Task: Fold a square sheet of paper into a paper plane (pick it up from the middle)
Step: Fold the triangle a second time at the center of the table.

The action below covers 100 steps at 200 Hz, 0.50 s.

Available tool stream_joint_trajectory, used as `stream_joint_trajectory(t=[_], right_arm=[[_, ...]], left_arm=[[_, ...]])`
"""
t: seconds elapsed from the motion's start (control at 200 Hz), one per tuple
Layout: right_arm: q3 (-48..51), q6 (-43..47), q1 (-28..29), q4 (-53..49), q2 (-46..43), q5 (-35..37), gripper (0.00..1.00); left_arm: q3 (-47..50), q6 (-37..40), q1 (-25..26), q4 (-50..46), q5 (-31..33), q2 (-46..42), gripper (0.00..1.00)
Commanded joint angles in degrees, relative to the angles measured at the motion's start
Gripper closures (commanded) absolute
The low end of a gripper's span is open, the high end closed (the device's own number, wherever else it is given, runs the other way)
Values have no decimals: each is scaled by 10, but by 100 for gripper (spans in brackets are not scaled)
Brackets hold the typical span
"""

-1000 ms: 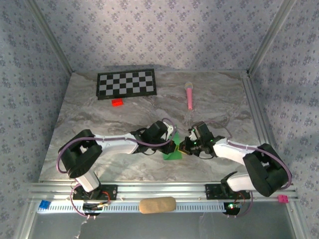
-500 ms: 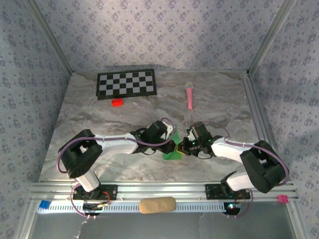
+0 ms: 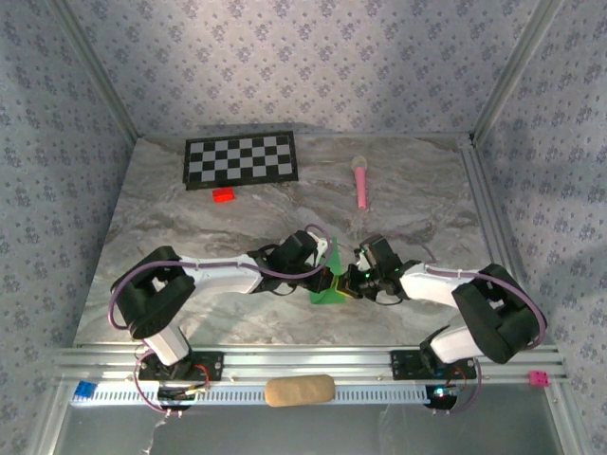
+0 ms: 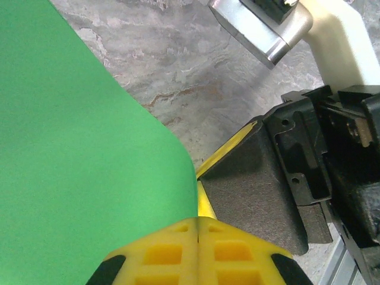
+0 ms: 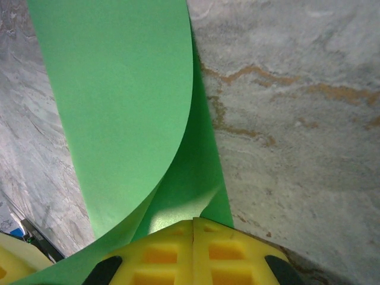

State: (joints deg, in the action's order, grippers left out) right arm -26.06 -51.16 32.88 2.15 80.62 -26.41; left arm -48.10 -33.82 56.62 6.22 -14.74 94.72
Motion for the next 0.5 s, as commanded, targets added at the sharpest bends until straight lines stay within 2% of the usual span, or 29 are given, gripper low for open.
stream_joint_trajectory(t=[0.0, 0.1, 0.495], right_arm=[[2, 24, -5, -71, 2, 38, 100], [-13, 44, -6, -108, -1, 55, 100], [-24, 53, -7, -110, 3, 52, 100]], left_arm=[[12, -10, -6, 12, 8, 6, 100], [13, -11, -12, 12, 10, 7, 100], [13, 12, -28, 10, 36, 24, 100]])
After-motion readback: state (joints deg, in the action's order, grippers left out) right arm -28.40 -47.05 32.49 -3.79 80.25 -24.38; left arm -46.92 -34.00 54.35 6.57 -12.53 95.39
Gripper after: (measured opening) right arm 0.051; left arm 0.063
